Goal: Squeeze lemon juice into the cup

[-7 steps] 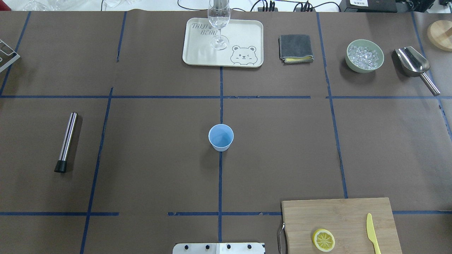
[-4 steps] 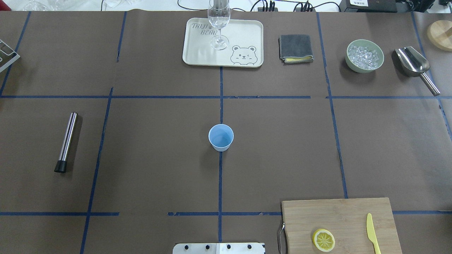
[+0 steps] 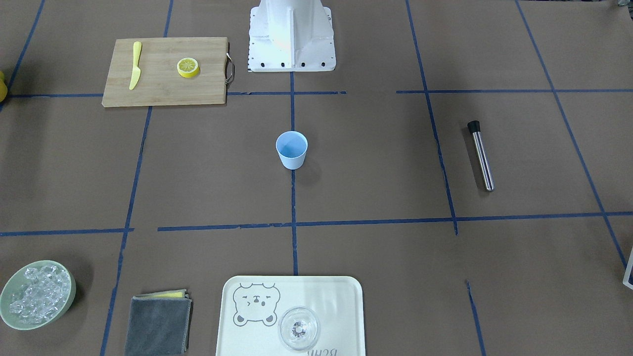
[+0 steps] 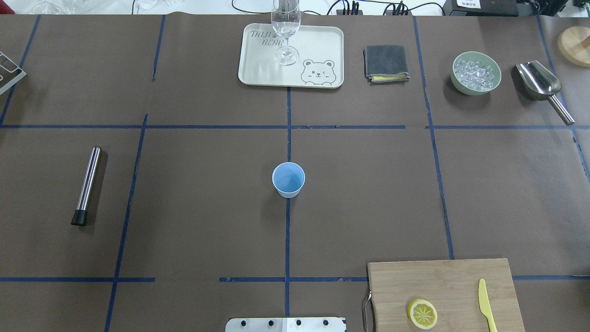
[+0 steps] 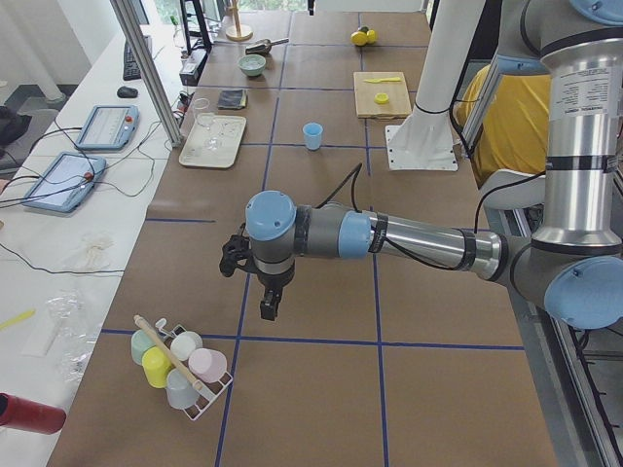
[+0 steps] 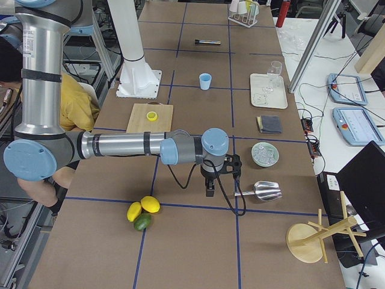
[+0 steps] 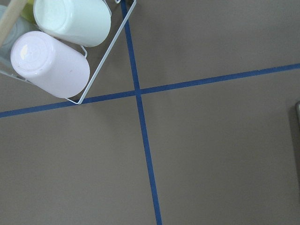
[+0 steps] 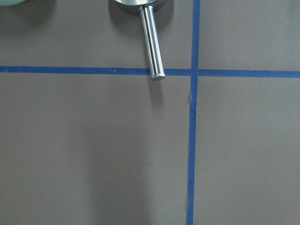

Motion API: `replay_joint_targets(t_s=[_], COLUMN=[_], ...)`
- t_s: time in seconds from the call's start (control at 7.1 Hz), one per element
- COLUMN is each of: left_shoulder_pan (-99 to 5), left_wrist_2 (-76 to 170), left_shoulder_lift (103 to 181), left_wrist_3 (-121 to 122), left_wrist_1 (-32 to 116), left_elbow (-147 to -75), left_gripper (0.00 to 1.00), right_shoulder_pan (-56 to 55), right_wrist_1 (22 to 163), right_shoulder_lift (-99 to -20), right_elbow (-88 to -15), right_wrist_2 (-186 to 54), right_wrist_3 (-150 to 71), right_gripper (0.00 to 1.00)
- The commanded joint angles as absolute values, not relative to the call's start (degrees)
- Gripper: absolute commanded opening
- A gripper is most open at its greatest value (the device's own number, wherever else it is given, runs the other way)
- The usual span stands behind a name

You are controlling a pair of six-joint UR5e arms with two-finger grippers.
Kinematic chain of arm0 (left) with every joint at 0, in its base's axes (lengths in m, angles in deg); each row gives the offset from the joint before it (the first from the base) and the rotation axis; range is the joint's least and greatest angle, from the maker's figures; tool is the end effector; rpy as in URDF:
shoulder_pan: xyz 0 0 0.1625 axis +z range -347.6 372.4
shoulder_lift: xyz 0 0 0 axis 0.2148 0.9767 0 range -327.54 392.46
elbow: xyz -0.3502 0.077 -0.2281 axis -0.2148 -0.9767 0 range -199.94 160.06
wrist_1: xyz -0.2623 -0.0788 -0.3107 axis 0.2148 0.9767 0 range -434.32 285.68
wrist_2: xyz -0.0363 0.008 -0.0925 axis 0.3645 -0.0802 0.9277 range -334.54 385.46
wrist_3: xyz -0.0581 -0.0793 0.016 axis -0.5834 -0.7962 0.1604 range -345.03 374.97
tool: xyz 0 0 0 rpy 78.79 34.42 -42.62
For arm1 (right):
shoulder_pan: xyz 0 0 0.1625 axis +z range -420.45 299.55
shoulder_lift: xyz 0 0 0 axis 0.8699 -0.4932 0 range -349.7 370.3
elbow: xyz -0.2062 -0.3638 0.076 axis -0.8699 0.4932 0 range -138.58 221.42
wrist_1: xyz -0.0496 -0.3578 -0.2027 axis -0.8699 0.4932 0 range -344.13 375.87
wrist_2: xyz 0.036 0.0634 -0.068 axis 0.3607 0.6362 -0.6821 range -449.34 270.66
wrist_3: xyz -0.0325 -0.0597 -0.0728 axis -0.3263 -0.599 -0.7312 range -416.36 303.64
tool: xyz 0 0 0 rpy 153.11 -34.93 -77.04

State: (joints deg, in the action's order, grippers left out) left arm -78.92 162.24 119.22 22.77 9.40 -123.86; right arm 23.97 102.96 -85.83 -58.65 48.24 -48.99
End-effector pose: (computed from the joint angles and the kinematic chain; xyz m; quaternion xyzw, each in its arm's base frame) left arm -0.0715 -0.4644 0.5745 0.0666 0.3927 0.0670 0.9148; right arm 0.0156 -0.4565 0.6130 0.0090 -0.4062 -0.0099 0.9137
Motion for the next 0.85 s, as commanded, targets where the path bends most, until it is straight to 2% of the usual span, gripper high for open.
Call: replay_joint_targets(t_s=[0.0, 0.42, 0.56, 0.7], left_shoulder_pan=[-79.0, -78.92, -78.92, -78.92], left_wrist_2=[162.47, 162.48, 162.39, 162.48], left_shoulder_lift=[119.13, 119.3, 119.3, 118.86], left_wrist_3=[22.62, 22.79, 22.62, 22.53], left_wrist_1=[10.75, 10.94, 12.94, 14.96], left_elbow=[-123.91, -125.23, -125.06, -125.23], left_gripper=[1.0, 1.0, 1.0, 1.0], right_shoulder_pan=[22.44, 8.68, 3.06, -7.78], right_wrist_1=[98.53, 74.69, 69.19, 68.96], right_shoulder_lift=[-86.46, -93.03, -93.4, -93.41], right_elbow=[-60.52, -66.32, -67.38, -72.87], right_wrist_2=[54.16, 53.49, 50.44, 41.71], right_wrist_3=[-48.1, -23.92, -13.4, -0.59], right_gripper=[1.0, 1.0, 1.0, 1.0])
